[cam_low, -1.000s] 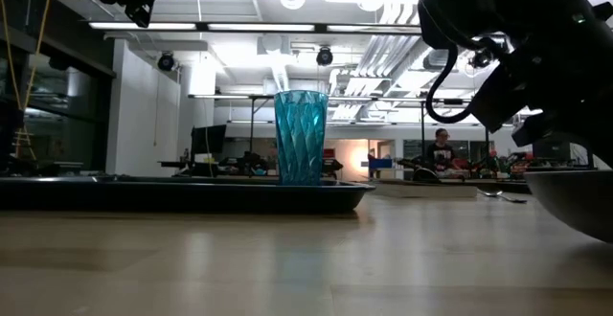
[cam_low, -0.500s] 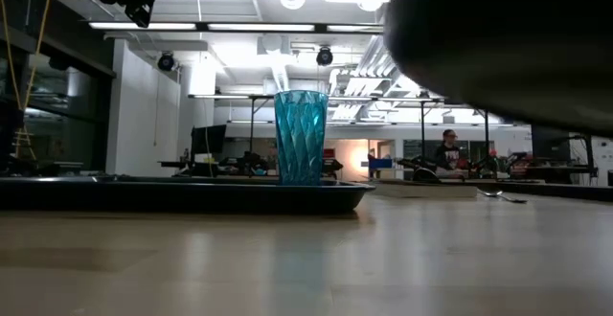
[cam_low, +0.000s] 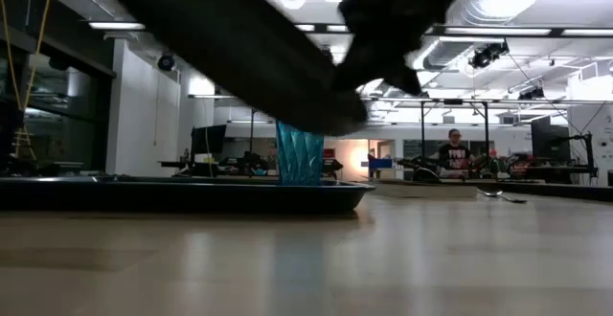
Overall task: Pick and place plate/cup/fork/spoon on tray
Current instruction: Put the black plate on the black tray
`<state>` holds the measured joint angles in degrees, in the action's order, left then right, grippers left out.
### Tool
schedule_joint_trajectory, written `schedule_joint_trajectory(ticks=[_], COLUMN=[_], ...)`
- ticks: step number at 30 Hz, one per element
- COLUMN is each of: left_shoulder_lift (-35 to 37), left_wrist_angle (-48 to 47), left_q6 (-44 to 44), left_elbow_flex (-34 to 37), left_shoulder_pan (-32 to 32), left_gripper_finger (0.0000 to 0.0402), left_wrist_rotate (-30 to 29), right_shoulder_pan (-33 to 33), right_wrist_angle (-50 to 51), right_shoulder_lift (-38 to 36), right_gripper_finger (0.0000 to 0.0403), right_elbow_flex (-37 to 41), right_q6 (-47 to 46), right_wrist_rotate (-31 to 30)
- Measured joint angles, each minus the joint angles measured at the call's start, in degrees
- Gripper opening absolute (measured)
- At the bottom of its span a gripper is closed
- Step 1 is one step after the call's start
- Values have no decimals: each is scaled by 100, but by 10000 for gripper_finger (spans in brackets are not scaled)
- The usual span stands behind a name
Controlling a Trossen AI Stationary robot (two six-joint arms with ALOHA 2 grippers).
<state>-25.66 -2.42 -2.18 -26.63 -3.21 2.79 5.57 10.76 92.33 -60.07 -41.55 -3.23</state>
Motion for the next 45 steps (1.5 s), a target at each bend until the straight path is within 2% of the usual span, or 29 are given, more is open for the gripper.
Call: schedule_joint_trajectory(ticks=[8,11,20,27,37,40,45], left_shoulder_lift=[217,322,397,396,396,396,392], left_wrist_angle=[345,392,368,358,241,243,226], left_q6=[-332,-477,-496,-409,-408,-407,-407], left_elbow_flex=[-2,0,-2,-2,-2,-2,-2], left_shoulder_pan=[342,560,931,970,970,970,970], left_gripper_finger=[0,0,0,0,0,0,0], left_wrist_rotate=[269,244,94,-23,-268,-269,-266], right_shoulder_pan=[-420,-491,-494,-494,-494,-496,-494], right_wrist_angle=[-1740,-1910,-1796,-1718,-1575,-1615,-1609], right_shoulder_lift=[937,1126,1204,1204,1251,1347,1489], right_gripper_finger=[0,0,0,0,1,15,64], right_elbow_flex=[0,0,0,0,0,-2,-2], right_q6=[-299,-462,-719,-751,-944,-986,-988], right_wrist_rotate=[-526,-601,-803,-1046,-1031,-1028,-1033])
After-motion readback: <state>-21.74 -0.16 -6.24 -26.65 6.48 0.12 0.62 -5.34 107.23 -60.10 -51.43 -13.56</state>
